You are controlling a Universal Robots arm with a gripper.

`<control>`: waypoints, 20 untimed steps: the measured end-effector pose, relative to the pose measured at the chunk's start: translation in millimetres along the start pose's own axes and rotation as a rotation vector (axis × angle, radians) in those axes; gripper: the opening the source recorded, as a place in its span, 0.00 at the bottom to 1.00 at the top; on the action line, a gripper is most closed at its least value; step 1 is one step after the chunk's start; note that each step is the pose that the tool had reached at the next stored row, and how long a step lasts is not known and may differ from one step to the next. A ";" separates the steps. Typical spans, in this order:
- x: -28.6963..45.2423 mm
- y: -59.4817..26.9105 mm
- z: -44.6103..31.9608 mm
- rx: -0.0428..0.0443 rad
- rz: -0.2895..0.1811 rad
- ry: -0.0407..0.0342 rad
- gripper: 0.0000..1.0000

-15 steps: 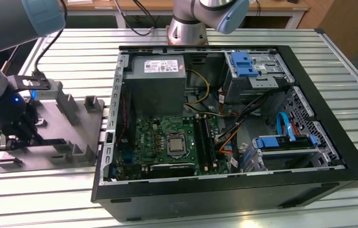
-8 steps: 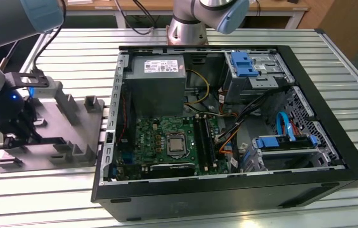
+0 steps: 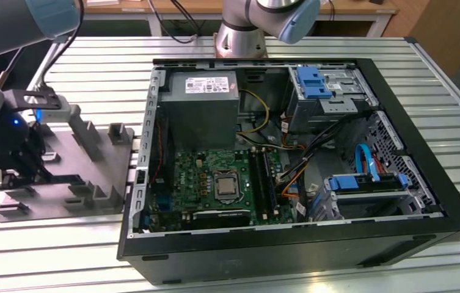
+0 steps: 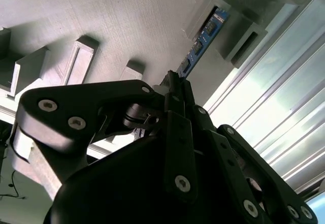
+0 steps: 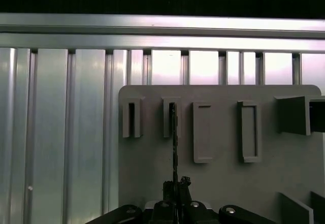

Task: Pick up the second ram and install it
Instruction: 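Pick up the second ram and move it above second insertion slot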

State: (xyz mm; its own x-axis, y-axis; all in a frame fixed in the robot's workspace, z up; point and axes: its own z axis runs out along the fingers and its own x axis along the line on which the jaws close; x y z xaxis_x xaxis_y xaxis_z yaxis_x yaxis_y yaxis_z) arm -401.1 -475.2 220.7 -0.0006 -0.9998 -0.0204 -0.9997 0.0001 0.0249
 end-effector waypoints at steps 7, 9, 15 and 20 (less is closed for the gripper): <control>-0.1 0.1 -5.2 0.0000 0.000 -0.0001 0.14; -0.1 0.2 -7.1 0.0000 0.000 -0.0002 0.14; -0.3 0.3 -13.6 0.0000 0.000 -0.0004 0.14; -0.4 0.5 -18.2 0.0000 0.000 -0.0006 0.14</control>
State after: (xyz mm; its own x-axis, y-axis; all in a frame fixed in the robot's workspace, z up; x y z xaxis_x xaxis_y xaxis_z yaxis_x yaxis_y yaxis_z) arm -401.1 -475.3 238.9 -0.0006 -0.9998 -0.0210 -0.9997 0.0001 0.0250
